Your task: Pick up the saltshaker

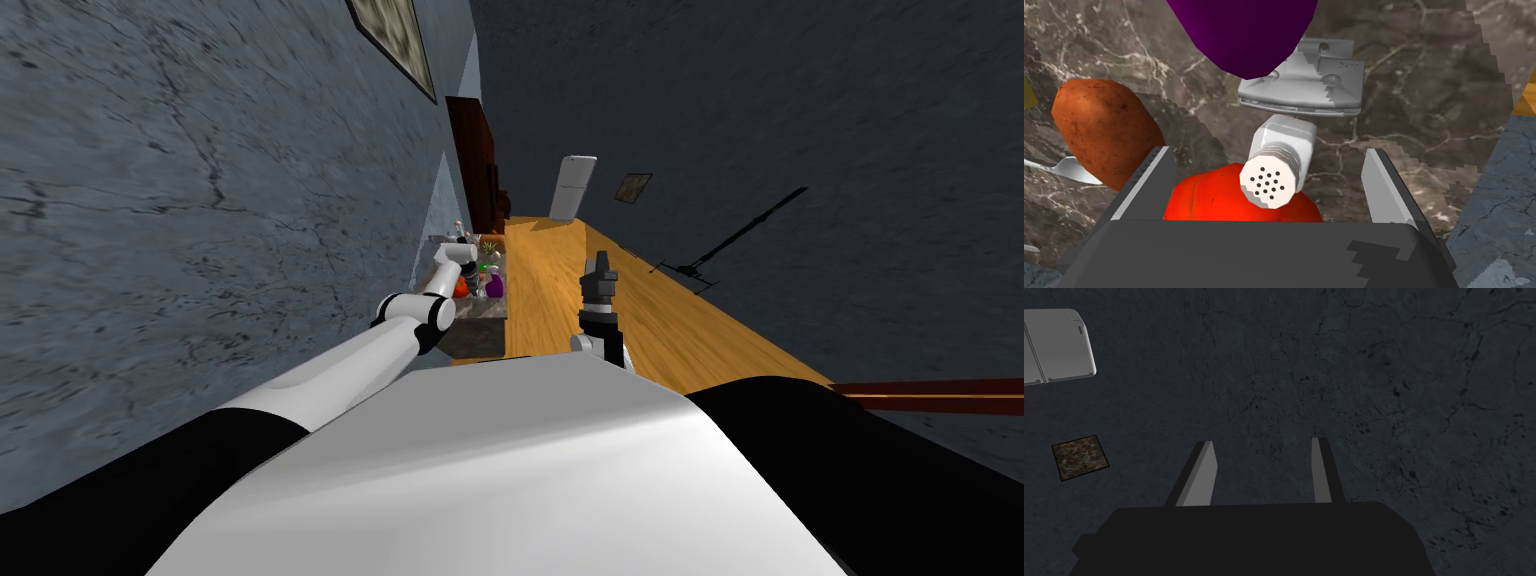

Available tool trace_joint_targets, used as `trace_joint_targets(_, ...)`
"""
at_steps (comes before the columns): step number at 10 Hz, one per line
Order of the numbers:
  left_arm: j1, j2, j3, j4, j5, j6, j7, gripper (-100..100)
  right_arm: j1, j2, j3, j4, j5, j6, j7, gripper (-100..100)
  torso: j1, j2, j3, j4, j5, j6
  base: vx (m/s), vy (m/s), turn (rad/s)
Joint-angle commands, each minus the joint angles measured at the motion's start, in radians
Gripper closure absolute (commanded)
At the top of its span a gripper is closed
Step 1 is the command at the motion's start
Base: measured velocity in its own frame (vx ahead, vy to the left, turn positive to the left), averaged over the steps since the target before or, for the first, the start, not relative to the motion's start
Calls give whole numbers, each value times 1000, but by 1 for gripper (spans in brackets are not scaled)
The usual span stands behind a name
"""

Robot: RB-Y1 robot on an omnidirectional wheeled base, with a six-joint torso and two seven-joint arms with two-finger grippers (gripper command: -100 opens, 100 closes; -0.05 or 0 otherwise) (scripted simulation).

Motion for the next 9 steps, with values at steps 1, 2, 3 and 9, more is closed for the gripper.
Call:
trace_joint_targets(1,-34,2,3,50,-2,26,-4,-100,0,0,0,0,0,0,0,0,0,0,0,0,0,0,60,-3,64)
trace_joint_targets(2,-34,2,3,58,-2,26,-4,-100,0,0,0,0,0,0,0,0,0,0,0,0,0,0,49,-3,25)
trace_joint_targets(3,-53,2,4,87,-5,53,-6,-100,0,0,0,0,0,0,0,0,0,0,0,0,0,0,49,6,38)
trace_joint_targets(9,-81,4,5,130,-10,101,-9,0,0,0,0,0,0,0,0,0,1,2,1,0,0,0,39,3,29)
